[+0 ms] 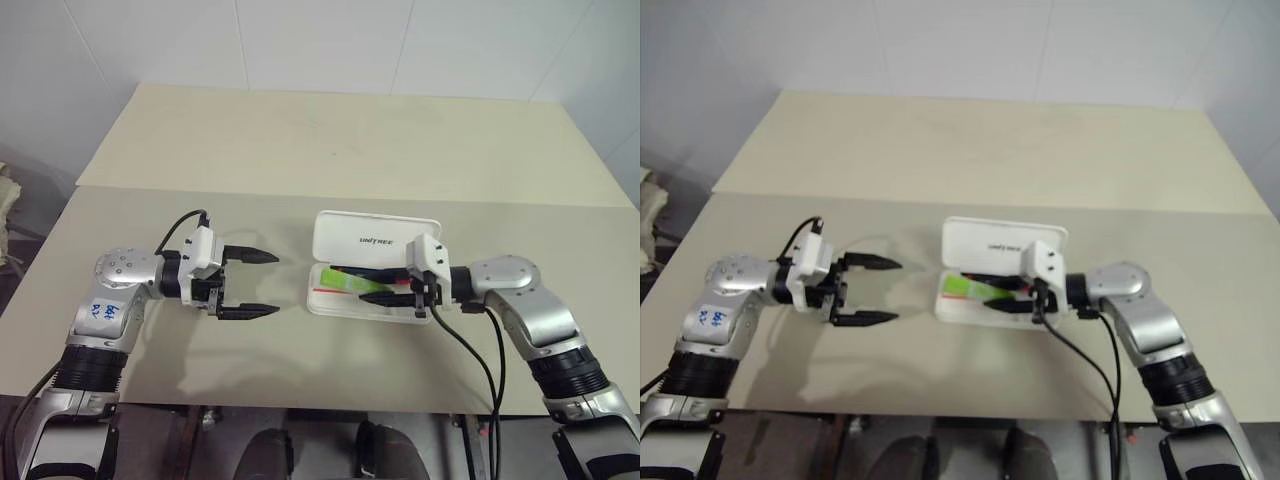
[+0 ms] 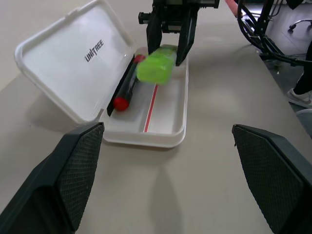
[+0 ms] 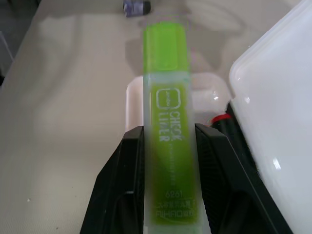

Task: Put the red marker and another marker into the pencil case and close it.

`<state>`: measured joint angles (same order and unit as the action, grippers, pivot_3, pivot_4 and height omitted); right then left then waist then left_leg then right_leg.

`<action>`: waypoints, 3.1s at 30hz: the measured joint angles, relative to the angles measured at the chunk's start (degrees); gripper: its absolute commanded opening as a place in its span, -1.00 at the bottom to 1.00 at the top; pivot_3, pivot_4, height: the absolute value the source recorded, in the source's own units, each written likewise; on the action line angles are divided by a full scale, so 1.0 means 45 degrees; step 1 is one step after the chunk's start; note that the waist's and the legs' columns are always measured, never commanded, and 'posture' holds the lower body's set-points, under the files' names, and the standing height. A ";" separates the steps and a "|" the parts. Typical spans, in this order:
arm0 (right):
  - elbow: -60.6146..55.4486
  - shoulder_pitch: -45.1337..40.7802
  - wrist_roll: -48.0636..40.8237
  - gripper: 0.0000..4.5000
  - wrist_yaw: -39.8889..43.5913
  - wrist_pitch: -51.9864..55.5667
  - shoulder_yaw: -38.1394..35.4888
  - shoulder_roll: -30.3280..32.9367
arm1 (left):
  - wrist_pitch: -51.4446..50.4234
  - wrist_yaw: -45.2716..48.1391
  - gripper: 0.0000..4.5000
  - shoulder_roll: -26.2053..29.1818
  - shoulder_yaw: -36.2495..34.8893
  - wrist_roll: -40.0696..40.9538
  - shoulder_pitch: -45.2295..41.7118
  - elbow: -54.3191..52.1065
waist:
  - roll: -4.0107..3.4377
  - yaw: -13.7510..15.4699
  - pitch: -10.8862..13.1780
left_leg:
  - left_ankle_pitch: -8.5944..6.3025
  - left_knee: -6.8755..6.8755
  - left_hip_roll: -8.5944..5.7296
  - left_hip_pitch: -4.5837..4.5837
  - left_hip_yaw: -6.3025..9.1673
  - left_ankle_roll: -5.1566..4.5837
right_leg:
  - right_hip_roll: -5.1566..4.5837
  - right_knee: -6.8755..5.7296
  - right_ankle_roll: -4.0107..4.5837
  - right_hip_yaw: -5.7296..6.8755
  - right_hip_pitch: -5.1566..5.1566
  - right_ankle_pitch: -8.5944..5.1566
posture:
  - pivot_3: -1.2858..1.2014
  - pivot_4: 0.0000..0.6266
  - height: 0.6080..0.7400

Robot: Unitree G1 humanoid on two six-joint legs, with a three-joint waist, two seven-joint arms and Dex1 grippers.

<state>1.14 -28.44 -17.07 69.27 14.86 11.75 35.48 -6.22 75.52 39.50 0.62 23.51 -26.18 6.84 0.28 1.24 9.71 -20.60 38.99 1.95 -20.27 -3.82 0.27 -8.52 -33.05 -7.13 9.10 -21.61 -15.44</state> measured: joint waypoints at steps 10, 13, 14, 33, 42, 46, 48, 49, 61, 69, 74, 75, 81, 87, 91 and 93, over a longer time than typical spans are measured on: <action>0.1353 -0.0585 0.0870 -0.51 0.0321 -0.0395 0.0819 -0.0709 | -0.0001 -0.0139 1.00 0.0218 -0.0152 0.0000 0.0116 -0.0020 | -0.0003 -0.0068 0.0001 | 0.0001 0.0008 0.0006 0.0010 -0.0002 0.0001 | 0.0001 -0.0022 0.0000 -0.0005 0.0000 0.0000 | 0.03 -0.52 1.00; 0.1561 -0.0697 0.0985 -0.51 0.0329 -0.0572 0.0842 -0.0858 | -0.0001 -0.0205 1.00 0.0214 -0.0152 0.0000 0.0115 -0.0020 | -0.0003 -0.0078 0.0001 | 0.0001 0.0010 0.0005 0.0010 -0.0003 0.0001 | 0.0000 -0.0023 0.0000 -0.0006 0.0000 0.0000 | 0.03 -0.52 1.00; 0.1651 -0.0749 0.1003 -0.51 0.0341 -0.0591 0.0841 -0.0867 | -0.0002 -0.0210 1.00 0.0210 -0.0150 0.0000 0.0115 -0.0020 | -0.0002 -0.0079 0.0001 | 0.0001 0.0009 0.0005 0.0010 -0.0003 0.0001 | 0.0000 -0.0023 0.0001 -0.0006 0.0000 0.0000 | 0.03 -0.52 1.00; -0.0149 -0.1916 -0.0451 0.99 0.1025 0.0785 0.0166 -0.0938 | 0.0238 -0.0359 1.00 -0.0130 -0.0122 -0.0143 -0.0166 0.0140 | -0.0005 -0.0282 0.0002 | 0.0000 0.0002 0.0006 0.0006 0.0008 0.0003 | 0.0000 -0.0030 0.0000 -0.0001 -0.0007 0.0000 | 0.03 -0.52 1.00; -0.4269 0.1193 -0.3150 0.99 0.0224 0.3140 -0.2045 0.0351 | 0.0199 -0.1124 1.00 0.0355 -0.0927 -0.0142 0.0863 -0.0270 | -0.0004 -0.0127 0.0003 | -0.0028 -0.0001 0.0001 0.0004 0.0017 0.0002 | -0.0007 -0.0041 0.0000 0.0001 -0.0013 0.0000 | 0.03 -0.52 1.00; -0.5223 0.2193 -0.3846 0.99 -0.0639 0.3623 -0.3588 0.1025 | 0.0198 -0.1921 1.00 0.0880 -0.2245 -0.0118 0.1947 -0.0423 | -0.0002 -0.0170 0.0004 | -0.0031 -0.0009 0.0006 0.0017 0.0018 0.0001 | -0.0006 -0.0037 0.0002 -0.0002 -0.0013 -0.0001 | 0.03 -0.52 1.00; -0.5247 0.2614 -0.3935 0.99 -0.0992 0.3589 -0.4377 0.1208 | 0.0199 -0.2280 1.00 0.1032 -0.2994 -0.0077 0.2690 -0.0466 | -0.0003 -0.0202 0.0004 | -0.0031 -0.0009 0.0006 0.0025 0.0014 -0.0001 | -0.0008 -0.0033 0.0002 -0.0009 -0.0006 -0.0001 | 0.03 -0.52 1.00; -0.5192 0.2882 -0.3929 0.99 -0.1113 0.3526 -0.4796 0.1411 | 0.0187 -0.2438 1.00 0.1099 -0.3320 -0.0063 0.3151 -0.0435 | -0.0004 -0.0228 0.0005 | -0.0032 -0.0010 0.0007 0.0027 0.0012 -0.0002 | -0.0009 -0.0033 0.0002 -0.0013 -0.0006 -0.0001 | 0.03 -0.52 1.00; -0.4257 0.3294 -0.3191 0.99 -0.1026 0.1702 -0.5481 0.2100 | 0.0595 -0.4934 1.00 -0.0210 -0.4398 -0.0402 0.5556 -0.0178 | 0.0001 -0.0265 0.0004 | -0.0034 -0.0020 0.0010 0.0028 0.0015 -0.0004 | -0.0011 -0.0034 0.0003 -0.0006 -0.0006 -0.0001 | 0.03 -0.52 1.00; -0.4500 0.3339 -0.3222 0.99 -0.1205 0.1702 -0.5198 0.2160 | 0.0465 -0.7397 1.00 -0.1955 -0.4446 -0.0764 0.6538 -0.1066 | 0.0003 -0.0207 -0.0001 | -0.0037 -0.0016 0.0006 0.0032 0.0020 -0.0007 | -0.0026 -0.0033 0.0003 -0.0011 0.0003 -0.0001 | 0.03 -0.52 1.00; -0.4501 0.3391 -0.3241 0.99 -0.1211 0.1703 -0.5198 0.2203 | 0.0270 -0.8671 1.00 -0.2700 -0.4437 -0.0836 0.6688 -0.1555 | -0.0016 -0.0041 -0.0013 | -0.0036 -0.0007 0.0006 0.0041 0.0011 -0.0008 | -0.0027 -0.0032 0.0003 -0.0016 0.0007 -0.0001 | 0.03 -0.52 1.00; -0.4501 0.3388 -0.3244 0.99 -0.1215 0.1703 -0.5197 0.2203 | 0.0245 -0.8839 1.00 -0.2788 -0.4402 -0.0861 0.6708 -0.1651 | -0.0017 -0.0018 -0.0014 | -0.0037 -0.0005 0.0005 0.0041 0.0010 -0.0008 | -0.0027 -0.0032 0.0003 -0.0018 0.0007 -0.0001 | 0.03 -0.52 1.00; -0.4504 0.3328 -0.3311 1.00 -0.1239 0.1703 -0.5184 0.2203 | -0.0147 -0.9793 0.45 -0.3406 -0.4088 -0.1066 0.6959 -0.2452 | -0.0033 0.0066 -0.0026 | -0.0041 -0.0007 -0.0005 0.0036 0.0012 -0.0016 | -0.0031 -0.0026 0.0004 -0.0017 0.0009 0.0000 | 0.03 -0.52 1.00; -0.4504 0.3138 -0.3326 1.00 -0.1234 0.1703 -0.5174 0.2203 | -0.0550 -1.0089 -0.49 -0.3476 -0.3864 -0.1134 0.6983 -0.2818 | -0.0060 0.0082 -0.0042 | -0.0043 -0.0005 -0.0009 0.0035 0.0013 -0.0019 | -0.0032 -0.0002 0.0004 -0.0016 0.0020 -0.0001 | 0.03 -0.52 1.00; -0.4503 0.3110 -0.3329 1.00 -0.1214 0.1705 -0.5160 0.2204 | -0.0638 -1.0097 -0.84 -0.3493 -0.3822 -0.1131 0.6912 -0.2856 | -0.0066 0.0083 -0.0045 | -0.0042 -0.0004 -0.0008 0.0035 0.0013 -0.0020 | -0.0031 -0.0002 0.0004 -0.0015 0.0021 -0.0001 | 0.03 -0.52 1.00; -0.4503 0.3047 -0.3329 1.00 -0.1210 0.1706 -0.5144 0.2204 | -0.0635 -1.0049 -0.84 -0.3564 -0.3839 -0.1037 0.6830 -0.2846 | -0.0065 0.0093 -0.0045 | -0.0042 -0.0001 -0.0008 0.0033 0.0015 -0.0020 | -0.0032 -0.0002 0.0004 -0.0014 0.0021 -0.0001 | 0.03 -0.52 1.00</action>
<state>-19.12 -14.73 -32.05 63.83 22.53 -11.40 45.40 -9.07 30.30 23.46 -16.65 18.84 4.55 -5.97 -0.01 1.65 9.51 -20.79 38.99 1.91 -20.13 -3.75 0.18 -8.66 -33.06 -7.12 9.04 -21.52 -15.44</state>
